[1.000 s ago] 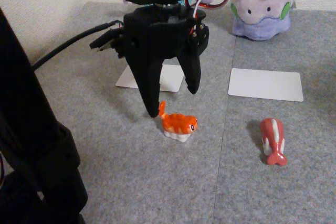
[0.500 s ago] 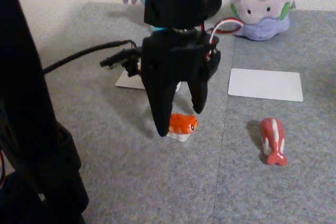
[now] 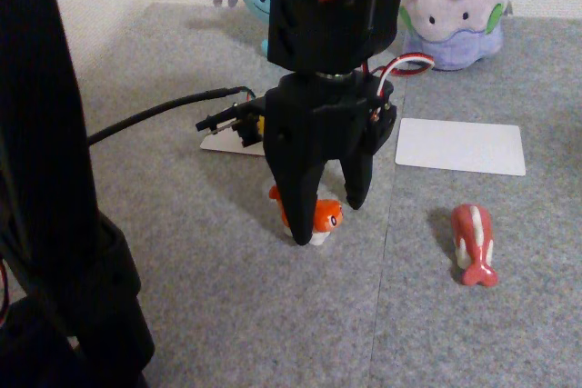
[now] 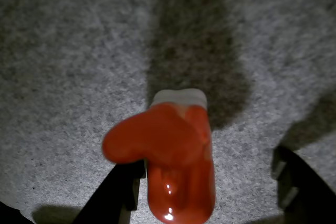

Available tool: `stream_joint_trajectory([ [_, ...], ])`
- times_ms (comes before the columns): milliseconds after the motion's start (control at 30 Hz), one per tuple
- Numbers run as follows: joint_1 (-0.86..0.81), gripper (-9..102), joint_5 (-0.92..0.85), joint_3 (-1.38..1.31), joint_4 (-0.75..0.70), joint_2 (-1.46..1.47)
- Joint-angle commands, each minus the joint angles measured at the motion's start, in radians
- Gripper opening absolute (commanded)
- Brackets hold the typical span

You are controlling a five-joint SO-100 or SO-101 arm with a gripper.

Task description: Wooper wants to eat egg sudhi, and Goomy wants to eat shrimp sushi

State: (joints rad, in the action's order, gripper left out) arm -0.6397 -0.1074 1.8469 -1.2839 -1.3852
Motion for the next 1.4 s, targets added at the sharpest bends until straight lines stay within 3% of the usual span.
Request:
stream_joint_trajectory([
  [0, 0.003, 25, 0.008, 0.0, -0.003, 0.0],
  [467, 0.008, 8, 0.034, 0.0, -0.003, 0.0],
  [800, 0.038, 7, 0.075, 0.0, -0.023, -0.012],
  [1200, 0.135, 7, 0.256, -0.005, -0.117, -0.163],
  [1367, 0.21, 7, 0.43, -0.003, -0.118, -0.311],
])
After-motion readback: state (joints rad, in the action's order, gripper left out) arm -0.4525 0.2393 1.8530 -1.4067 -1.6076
